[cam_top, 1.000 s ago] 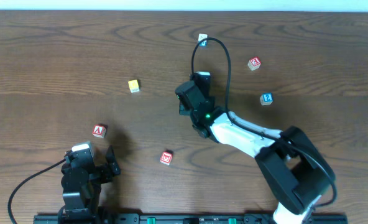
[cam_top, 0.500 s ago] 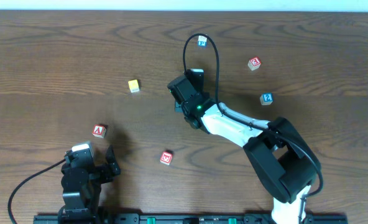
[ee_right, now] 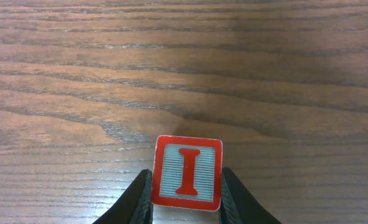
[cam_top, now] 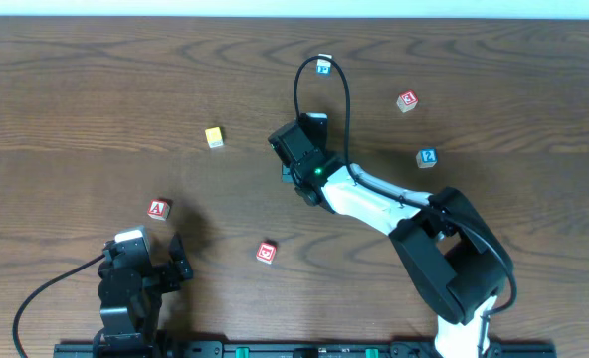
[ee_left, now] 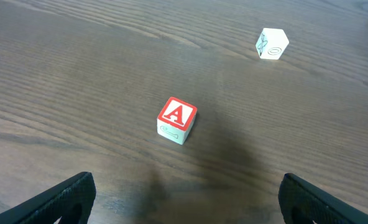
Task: Spell out Ai2
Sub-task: 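Carry the 'I' block toward table center and set it down, then move the right gripper to the blue '2' block and grasp it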
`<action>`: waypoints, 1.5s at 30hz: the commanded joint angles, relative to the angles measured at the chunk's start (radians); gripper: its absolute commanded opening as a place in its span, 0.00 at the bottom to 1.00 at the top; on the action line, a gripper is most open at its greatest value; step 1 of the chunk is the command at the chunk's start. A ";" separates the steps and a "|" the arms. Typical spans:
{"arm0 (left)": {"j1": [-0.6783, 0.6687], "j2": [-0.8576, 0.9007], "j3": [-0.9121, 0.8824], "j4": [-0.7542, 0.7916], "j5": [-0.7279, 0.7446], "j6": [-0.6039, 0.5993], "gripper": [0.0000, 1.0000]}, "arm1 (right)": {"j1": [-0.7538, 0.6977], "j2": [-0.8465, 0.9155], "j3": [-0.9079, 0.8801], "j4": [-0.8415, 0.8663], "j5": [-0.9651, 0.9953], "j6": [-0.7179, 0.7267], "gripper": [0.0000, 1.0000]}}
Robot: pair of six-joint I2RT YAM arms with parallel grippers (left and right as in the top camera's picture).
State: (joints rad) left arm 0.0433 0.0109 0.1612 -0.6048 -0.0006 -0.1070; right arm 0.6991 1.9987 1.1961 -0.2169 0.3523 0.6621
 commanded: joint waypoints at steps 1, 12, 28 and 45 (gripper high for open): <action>0.002 -0.005 -0.008 -0.001 -0.009 0.006 0.96 | 0.008 0.037 0.011 -0.008 -0.019 0.014 0.16; 0.002 -0.005 -0.008 -0.001 -0.009 0.006 0.95 | 0.008 0.037 0.011 -0.010 -0.019 0.014 0.33; 0.002 -0.005 -0.008 -0.001 -0.009 0.006 0.95 | 0.007 0.004 0.023 -0.021 -0.016 -0.009 0.78; 0.002 -0.005 -0.008 0.000 -0.009 0.006 0.95 | -0.275 -0.296 0.262 -0.334 -0.113 -0.587 0.99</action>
State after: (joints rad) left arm 0.0433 0.0109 0.1612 -0.6048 -0.0006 -0.1070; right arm 0.4877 1.6939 1.4616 -0.4873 0.3012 0.2504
